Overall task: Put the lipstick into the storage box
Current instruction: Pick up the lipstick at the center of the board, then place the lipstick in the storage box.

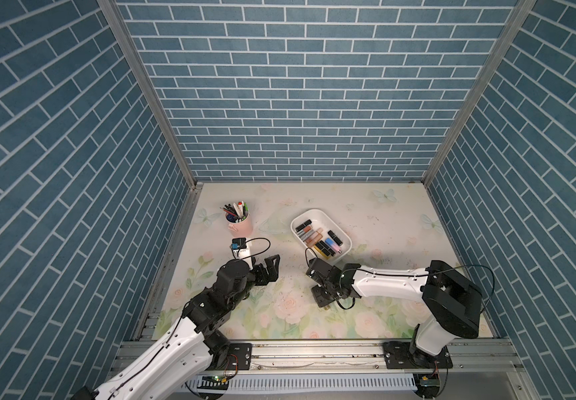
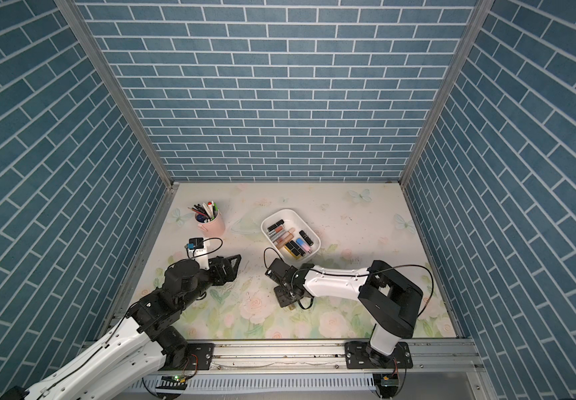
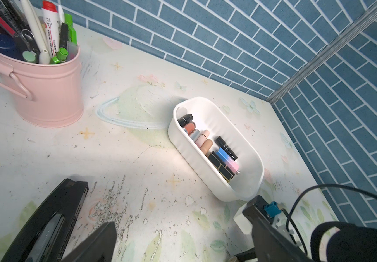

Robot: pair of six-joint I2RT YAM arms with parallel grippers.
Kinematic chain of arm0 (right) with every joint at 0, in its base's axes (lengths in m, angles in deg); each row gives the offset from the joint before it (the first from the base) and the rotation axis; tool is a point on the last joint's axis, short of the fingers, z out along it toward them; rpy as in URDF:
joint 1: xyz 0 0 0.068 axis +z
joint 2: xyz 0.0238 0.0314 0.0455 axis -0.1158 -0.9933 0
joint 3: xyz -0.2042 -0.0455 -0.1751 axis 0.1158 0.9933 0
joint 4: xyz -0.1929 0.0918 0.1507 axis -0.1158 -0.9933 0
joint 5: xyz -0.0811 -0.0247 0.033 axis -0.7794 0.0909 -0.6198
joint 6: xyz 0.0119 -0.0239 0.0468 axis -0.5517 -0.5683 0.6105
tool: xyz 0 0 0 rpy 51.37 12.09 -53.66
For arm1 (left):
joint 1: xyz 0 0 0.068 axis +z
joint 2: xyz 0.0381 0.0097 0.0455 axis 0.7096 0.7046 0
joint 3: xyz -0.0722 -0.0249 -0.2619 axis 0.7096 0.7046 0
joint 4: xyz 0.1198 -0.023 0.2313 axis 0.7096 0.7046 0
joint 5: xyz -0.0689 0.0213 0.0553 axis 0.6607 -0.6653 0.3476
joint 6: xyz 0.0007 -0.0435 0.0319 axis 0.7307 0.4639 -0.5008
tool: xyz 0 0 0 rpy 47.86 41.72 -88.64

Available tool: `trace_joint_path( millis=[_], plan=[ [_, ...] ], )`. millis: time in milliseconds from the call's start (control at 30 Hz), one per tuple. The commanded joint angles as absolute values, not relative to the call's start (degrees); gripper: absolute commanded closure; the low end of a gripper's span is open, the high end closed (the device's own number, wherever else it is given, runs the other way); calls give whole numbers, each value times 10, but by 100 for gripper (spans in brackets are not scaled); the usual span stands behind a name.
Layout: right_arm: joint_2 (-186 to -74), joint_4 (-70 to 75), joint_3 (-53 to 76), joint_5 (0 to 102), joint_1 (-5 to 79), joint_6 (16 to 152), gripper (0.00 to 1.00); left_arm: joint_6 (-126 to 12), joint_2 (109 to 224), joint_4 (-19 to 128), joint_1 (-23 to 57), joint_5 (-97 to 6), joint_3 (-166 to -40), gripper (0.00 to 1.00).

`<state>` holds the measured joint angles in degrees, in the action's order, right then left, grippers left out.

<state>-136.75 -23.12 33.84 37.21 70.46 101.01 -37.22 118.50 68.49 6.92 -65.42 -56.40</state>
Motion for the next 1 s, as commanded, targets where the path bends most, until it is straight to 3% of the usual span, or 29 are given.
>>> trace_joint_path(
  millis=[0, 367, 633, 967],
  plan=[
    [-1336, -268, 287, 362, 695, 982, 81, -371, 1186, 682, 67, -659, -561, 0],
    [-1297, -288, 129, 414, 504, 879, 81, -393, 1220, 659, 67, -625, -589, 1],
    [-1422, -228, 48, 457, 409, 816, 81, -409, 1264, 652, 67, -608, -622, 0],
    [-1609, -222, -89, 423, 398, 645, 80, -417, 1269, 660, 69, -610, -620, 0]
  ],
)
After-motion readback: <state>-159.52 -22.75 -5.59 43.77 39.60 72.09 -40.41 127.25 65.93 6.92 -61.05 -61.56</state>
